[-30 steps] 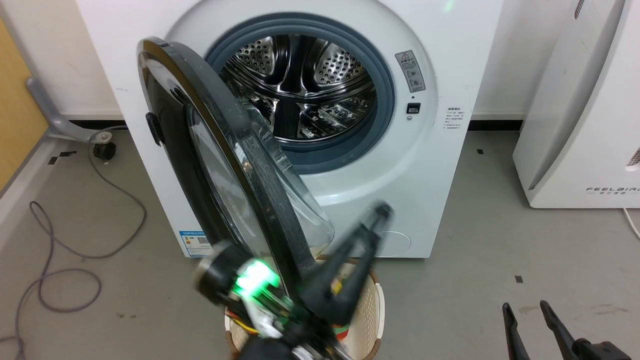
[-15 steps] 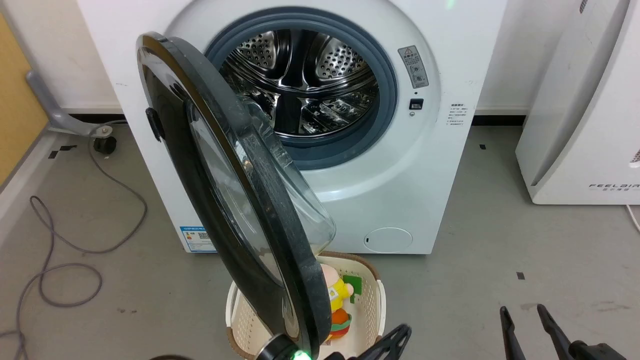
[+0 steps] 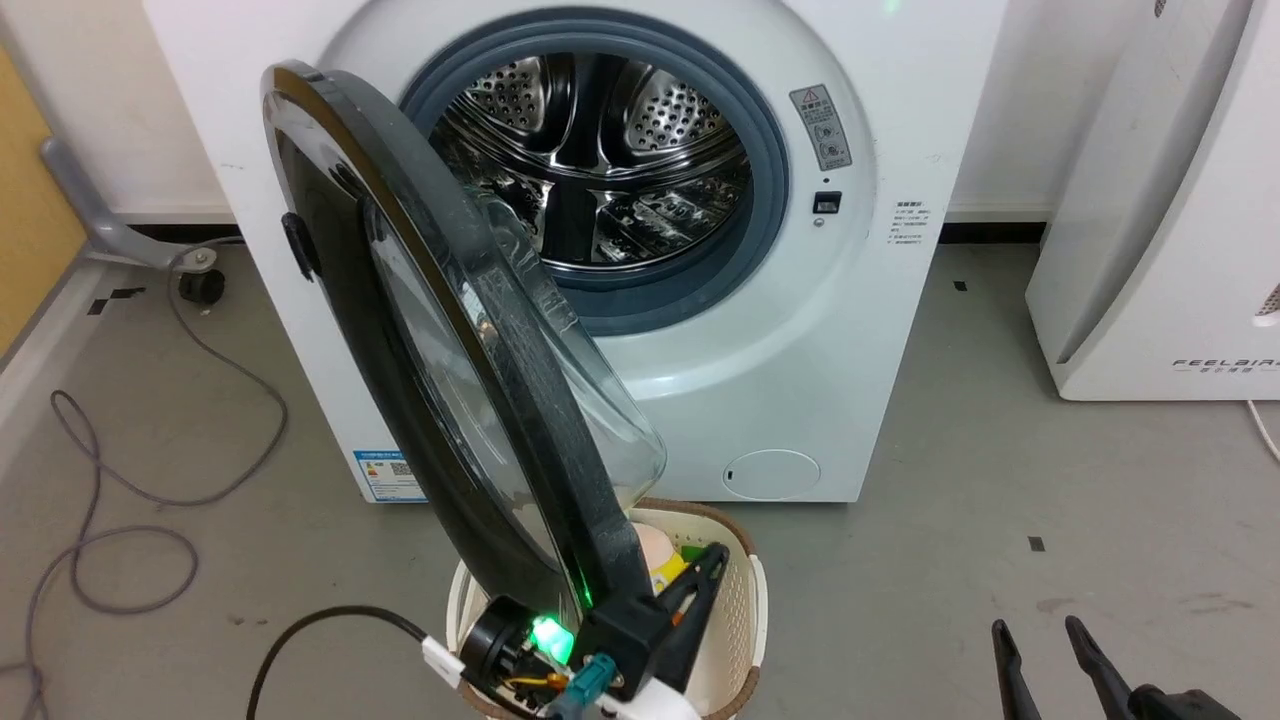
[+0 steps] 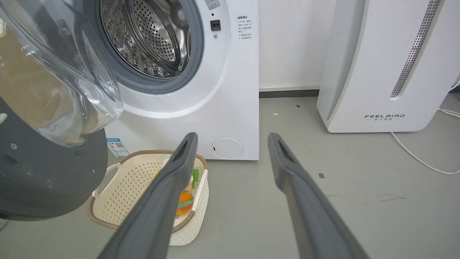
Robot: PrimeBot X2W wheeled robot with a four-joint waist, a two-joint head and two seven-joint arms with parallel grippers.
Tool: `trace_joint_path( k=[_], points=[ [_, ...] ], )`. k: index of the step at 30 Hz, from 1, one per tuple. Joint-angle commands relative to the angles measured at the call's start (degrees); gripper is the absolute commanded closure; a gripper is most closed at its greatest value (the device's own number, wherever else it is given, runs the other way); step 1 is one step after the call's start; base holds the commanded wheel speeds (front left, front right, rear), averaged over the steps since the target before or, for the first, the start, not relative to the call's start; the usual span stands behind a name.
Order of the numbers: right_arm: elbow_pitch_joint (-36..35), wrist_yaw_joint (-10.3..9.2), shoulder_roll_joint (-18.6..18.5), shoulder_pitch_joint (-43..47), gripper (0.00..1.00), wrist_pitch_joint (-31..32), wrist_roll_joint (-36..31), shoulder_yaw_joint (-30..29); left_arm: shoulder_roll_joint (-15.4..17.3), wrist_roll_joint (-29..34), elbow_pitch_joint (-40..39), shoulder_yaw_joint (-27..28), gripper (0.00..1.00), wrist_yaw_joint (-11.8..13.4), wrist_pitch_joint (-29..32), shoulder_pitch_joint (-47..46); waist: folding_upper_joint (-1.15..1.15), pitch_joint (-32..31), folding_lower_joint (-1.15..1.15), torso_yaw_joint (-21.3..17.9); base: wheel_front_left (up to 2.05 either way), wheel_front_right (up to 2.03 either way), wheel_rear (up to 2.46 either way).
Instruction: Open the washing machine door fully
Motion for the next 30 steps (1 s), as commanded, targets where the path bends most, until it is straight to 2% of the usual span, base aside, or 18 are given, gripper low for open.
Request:
trace_joint_path(
  k=[1,13,30],
  points=[
    [0.3,-0.04,0.1,-0.4,0.00,-0.2,0.6,0.0,-0.4,-0.8,1.3,0.2,1.00,0.8,-0.8,-1.4,0.00,0.0,0.00,-0.1,0.00,0.00,0.00],
    [1.1,-0.04,0.1,-0.4,0.00,-0.2,1.5,0.1,-0.3,-2.5,4.6,1.2,1.00,4.2,-1.8,-1.0,0.00,-0.1,0.00,0.0,0.00,0.00,0.00],
    [1.8,-0.04,0.1,0.2,0.00,-0.2,2.2,0.2,2.4,-4.1,-3.4,1.6,1.00,7.6,0.2,7.5,0.00,-0.9,0.00,2.7,0.00,0.00,0.00]
  ],
)
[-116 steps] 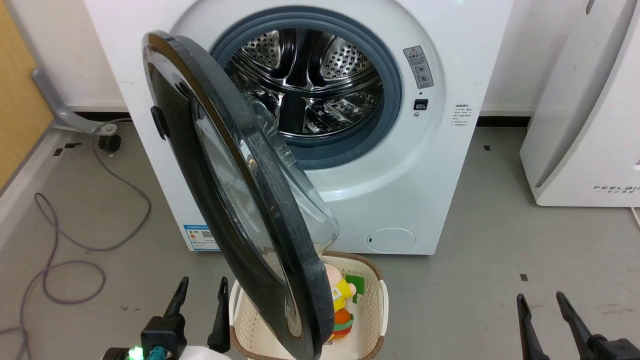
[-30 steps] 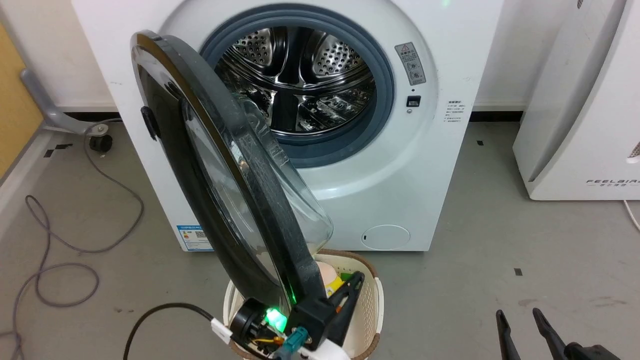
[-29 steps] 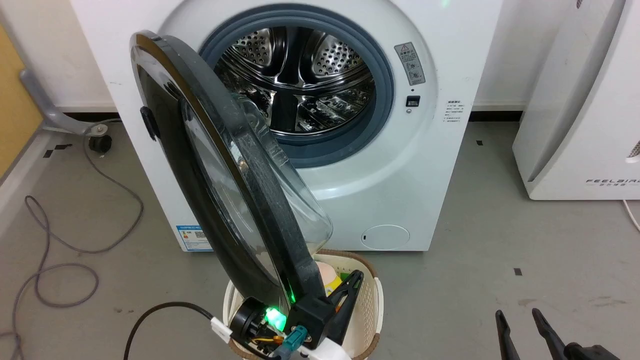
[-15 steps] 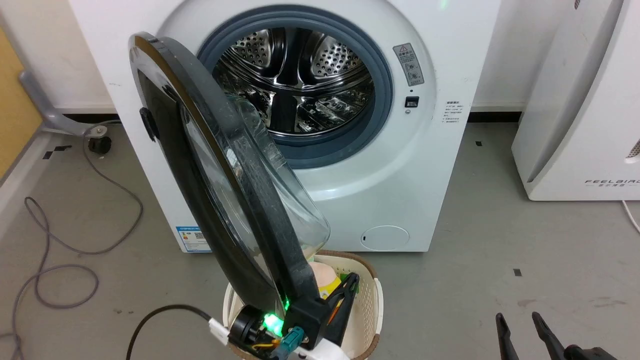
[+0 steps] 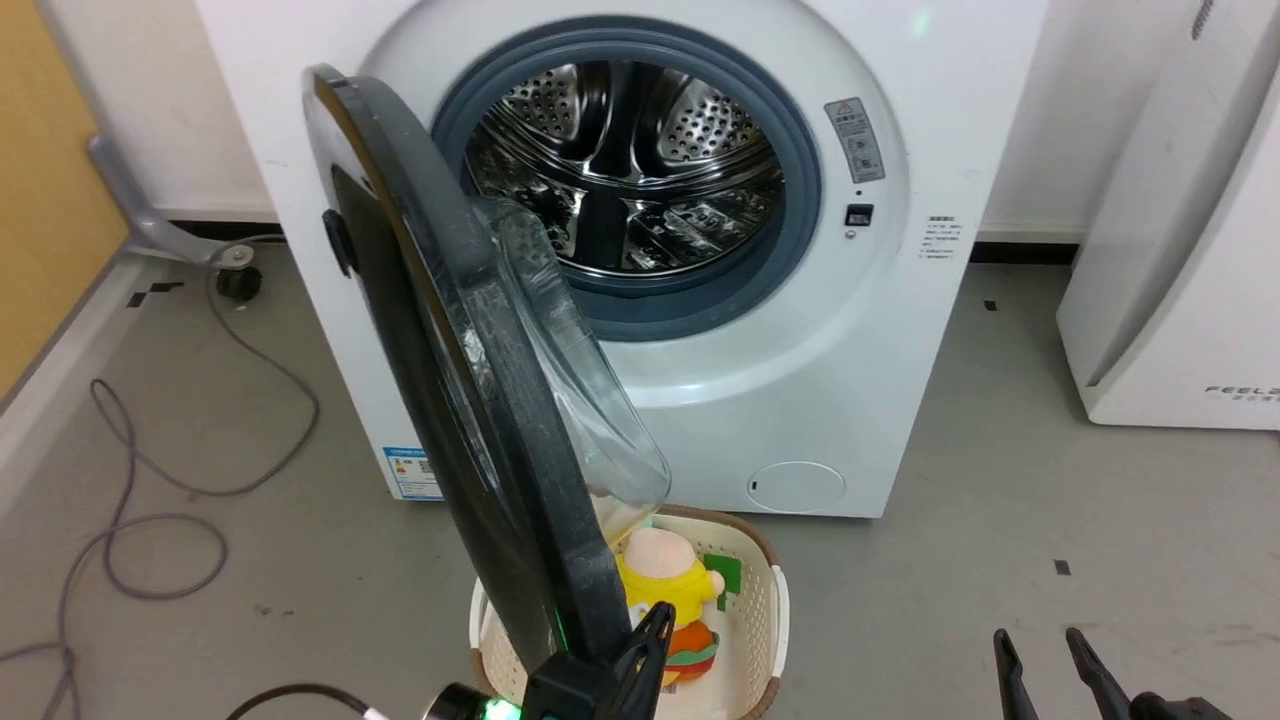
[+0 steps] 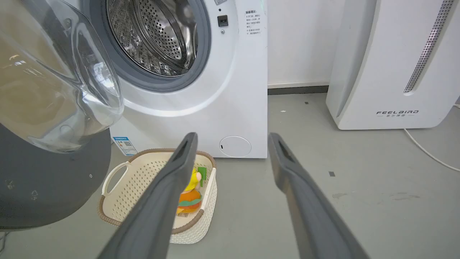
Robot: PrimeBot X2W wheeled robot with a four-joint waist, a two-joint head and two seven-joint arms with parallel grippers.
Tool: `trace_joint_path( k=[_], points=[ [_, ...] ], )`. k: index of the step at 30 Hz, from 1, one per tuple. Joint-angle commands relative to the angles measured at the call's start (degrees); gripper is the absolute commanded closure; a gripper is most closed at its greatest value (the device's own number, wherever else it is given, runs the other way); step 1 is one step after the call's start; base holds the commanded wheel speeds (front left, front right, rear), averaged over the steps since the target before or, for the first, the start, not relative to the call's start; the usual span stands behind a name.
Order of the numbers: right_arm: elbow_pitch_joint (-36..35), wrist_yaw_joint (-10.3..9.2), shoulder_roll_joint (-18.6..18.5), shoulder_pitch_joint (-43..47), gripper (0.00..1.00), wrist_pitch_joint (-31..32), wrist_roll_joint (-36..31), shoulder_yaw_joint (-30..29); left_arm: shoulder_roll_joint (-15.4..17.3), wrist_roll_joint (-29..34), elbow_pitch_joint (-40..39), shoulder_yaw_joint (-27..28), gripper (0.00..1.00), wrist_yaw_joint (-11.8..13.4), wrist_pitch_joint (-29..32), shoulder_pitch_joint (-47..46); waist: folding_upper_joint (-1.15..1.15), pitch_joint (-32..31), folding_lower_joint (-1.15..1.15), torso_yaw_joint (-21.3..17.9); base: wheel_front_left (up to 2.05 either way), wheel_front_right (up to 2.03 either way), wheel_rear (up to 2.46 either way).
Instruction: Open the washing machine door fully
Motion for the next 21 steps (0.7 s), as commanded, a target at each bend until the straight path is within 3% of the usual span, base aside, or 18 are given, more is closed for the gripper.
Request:
trace_joint_path(
  k=[1,21],
  points=[
    [0.1,-0.04,0.1,0.2,0.00,-0.2,0.1,-0.1,0.5,-0.5,-0.7,0.4,1.00,0.5,0.2,1.2,0.00,-0.1,0.00,0.7,0.00,0.00,0.00],
    [0.9,-0.04,0.1,0.4,0.00,-0.2,0.5,-0.2,3.1,-0.9,-3.9,0.5,1.00,2.6,0.2,5.7,0.00,0.2,0.00,14.0,0.00,0.00,0.00]
  ],
)
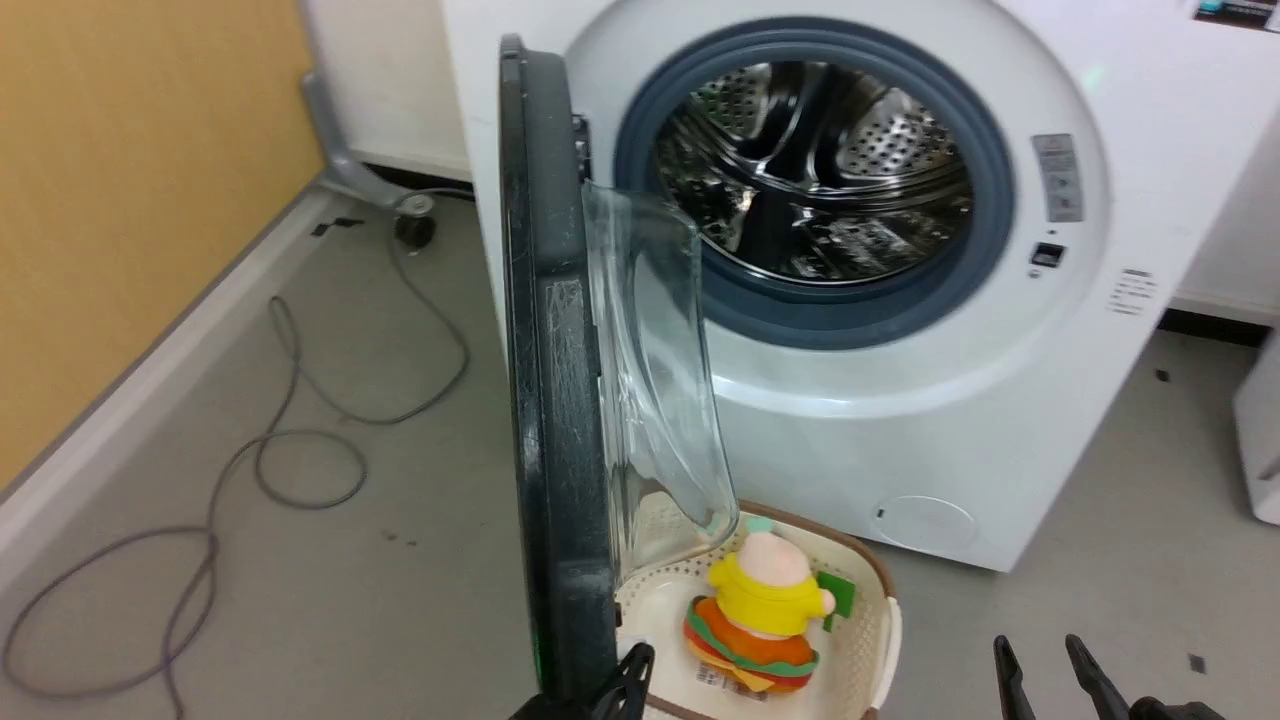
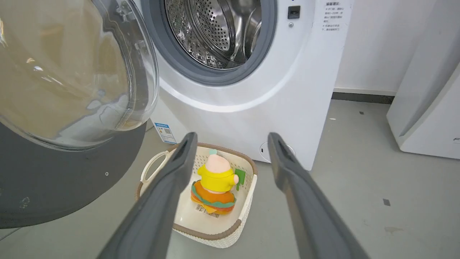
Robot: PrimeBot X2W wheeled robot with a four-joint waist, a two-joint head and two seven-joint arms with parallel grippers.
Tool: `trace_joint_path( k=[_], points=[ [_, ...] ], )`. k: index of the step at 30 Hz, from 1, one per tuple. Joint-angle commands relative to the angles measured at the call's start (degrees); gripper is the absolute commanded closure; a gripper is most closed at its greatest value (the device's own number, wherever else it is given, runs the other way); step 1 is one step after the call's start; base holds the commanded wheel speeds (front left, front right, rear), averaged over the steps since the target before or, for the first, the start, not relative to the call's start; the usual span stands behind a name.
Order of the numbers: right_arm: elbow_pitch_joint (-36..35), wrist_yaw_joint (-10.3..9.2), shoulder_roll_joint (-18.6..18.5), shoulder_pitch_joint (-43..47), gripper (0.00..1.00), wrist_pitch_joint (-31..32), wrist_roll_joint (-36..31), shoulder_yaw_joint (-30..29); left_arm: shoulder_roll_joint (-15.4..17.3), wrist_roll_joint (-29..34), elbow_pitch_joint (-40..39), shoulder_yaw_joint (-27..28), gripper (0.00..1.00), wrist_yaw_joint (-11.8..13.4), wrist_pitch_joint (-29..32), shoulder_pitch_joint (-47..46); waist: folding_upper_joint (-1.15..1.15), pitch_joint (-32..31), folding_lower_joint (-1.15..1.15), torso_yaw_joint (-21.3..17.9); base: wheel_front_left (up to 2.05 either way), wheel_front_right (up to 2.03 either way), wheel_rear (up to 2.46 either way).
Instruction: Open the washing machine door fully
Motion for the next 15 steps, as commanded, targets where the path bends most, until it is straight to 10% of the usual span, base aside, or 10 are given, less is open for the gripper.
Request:
trace_joint_path(
  k=[1,15],
  points=[
    [0.2,-0.04,0.1,0.2,0.00,-0.2,0.2,-0.1,0.7,-0.1,0.2,0.9,1.00,0.6,-0.5,0.1,0.00,0.4,0.00,2.4,0.00,0.00,0.00],
    [0.4,-0.04,0.1,-0.9,0.00,-0.2,0.3,-0.5,2.9,-1.4,1.0,6.4,1.00,4.5,-3.1,0.4,0.00,1.6,0.00,8.7,0.00,0.00,0.00]
  ],
)
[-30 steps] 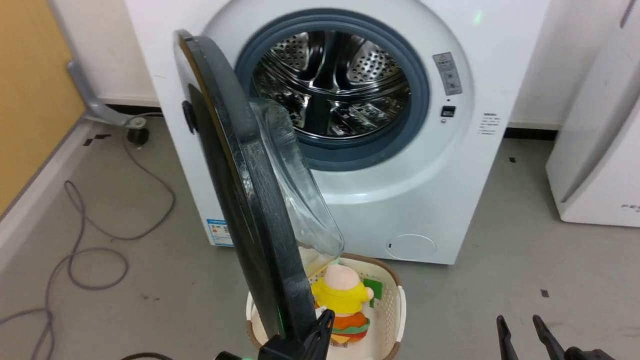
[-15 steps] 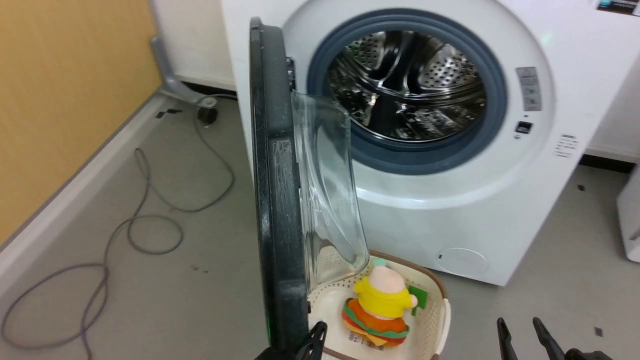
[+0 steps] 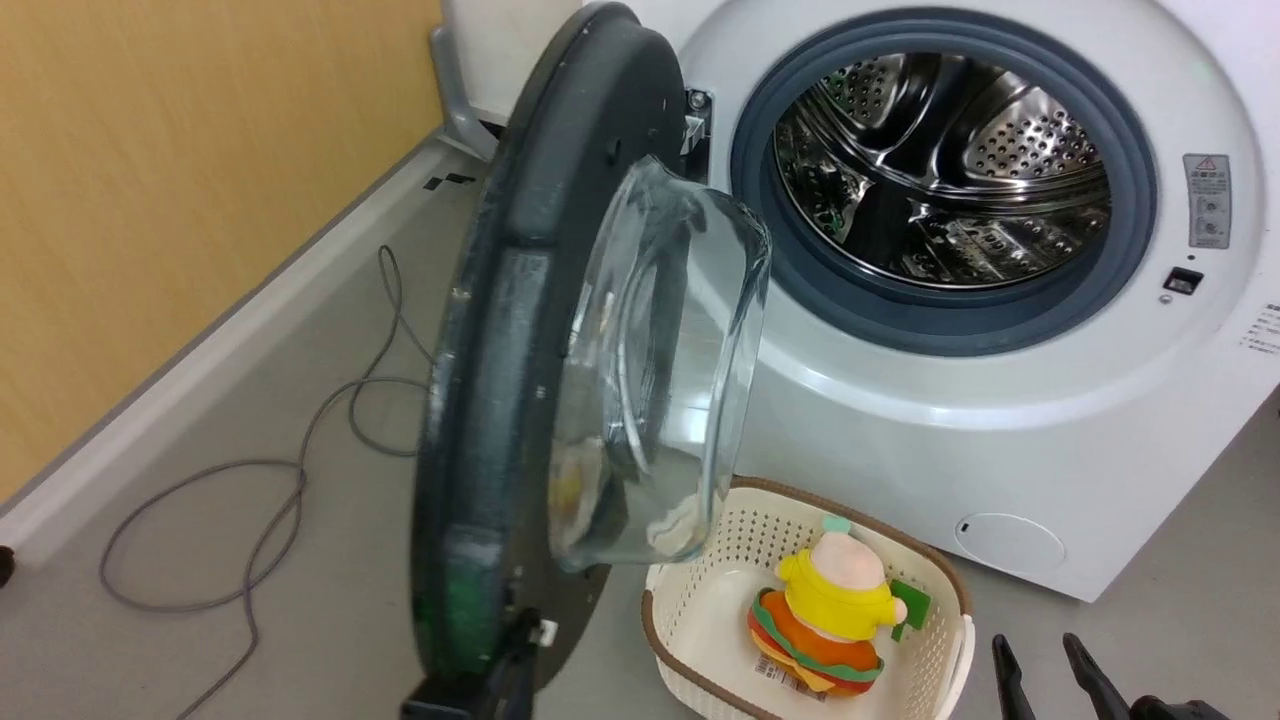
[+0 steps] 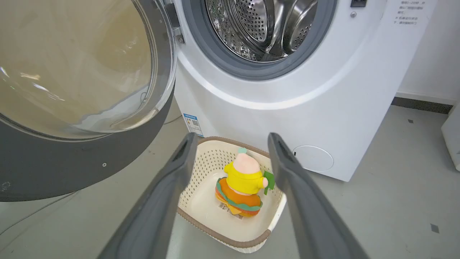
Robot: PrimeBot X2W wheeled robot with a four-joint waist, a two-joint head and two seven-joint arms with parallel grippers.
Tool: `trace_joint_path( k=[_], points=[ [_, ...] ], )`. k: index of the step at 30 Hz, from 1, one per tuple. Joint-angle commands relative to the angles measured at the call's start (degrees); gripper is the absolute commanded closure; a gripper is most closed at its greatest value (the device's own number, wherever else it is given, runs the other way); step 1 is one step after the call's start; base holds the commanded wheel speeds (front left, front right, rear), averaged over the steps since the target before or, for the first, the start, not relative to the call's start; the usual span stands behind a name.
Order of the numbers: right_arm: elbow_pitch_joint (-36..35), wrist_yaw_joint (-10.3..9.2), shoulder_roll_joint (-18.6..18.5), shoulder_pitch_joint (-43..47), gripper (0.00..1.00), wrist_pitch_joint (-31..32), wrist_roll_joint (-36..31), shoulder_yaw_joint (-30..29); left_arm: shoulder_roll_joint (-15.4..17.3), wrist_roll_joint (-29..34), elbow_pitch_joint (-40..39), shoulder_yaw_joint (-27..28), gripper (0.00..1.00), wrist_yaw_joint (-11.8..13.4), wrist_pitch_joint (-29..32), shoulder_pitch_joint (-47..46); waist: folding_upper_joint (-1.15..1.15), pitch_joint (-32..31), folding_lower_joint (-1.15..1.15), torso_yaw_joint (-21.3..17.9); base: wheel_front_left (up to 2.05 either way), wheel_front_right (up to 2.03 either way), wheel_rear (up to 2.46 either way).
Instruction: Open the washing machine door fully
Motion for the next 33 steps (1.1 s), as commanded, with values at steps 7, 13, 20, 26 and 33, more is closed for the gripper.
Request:
trace_joint_path(
  k=[7,13,20,26,33],
  points=[
    [0.4,-0.04,0.1,-0.9,0.00,-0.2,-0.1,-0.1,3.8,-2.4,2.9,7.5,1.00,2.4,-2.8,-1.1,0.00,0.4,0.00,0.0,0.00,0.00,0.00],
    [0.8,-0.04,0.1,-1.2,0.00,-0.2,-0.4,-0.4,7.6,-5.3,10.0,13.6,1.00,1.5,-5.4,-6.1,0.00,0.7,0.00,-1.6,0.00,0.00,0.00],
    [1.1,-0.04,0.1,-1.6,0.00,-0.2,-0.7,-0.7,10.0,-6.0,17.8,16.2,1.00,0.0,-7.4,-12.7,0.00,1.4,0.00,-2.9,0.00,0.00,0.00],
    [1.3,-0.04,0.1,-1.9,0.00,-0.2,-1.1,-0.6,11.7,-6.5,24.6,18.2,1.00,-1.0,-8.5,-18.5,0.00,2.1,0.00,-3.7,0.00,0.00,0.00],
    [1.1,-0.04,0.1,-2.7,0.00,0.2,-2.3,-0.9,13.5,-6.9,31.3,20.1,1.00,-2.3,-9.0,-24.5,0.00,3.8,0.00,-4.3,0.00,0.00,0.00]
  ],
)
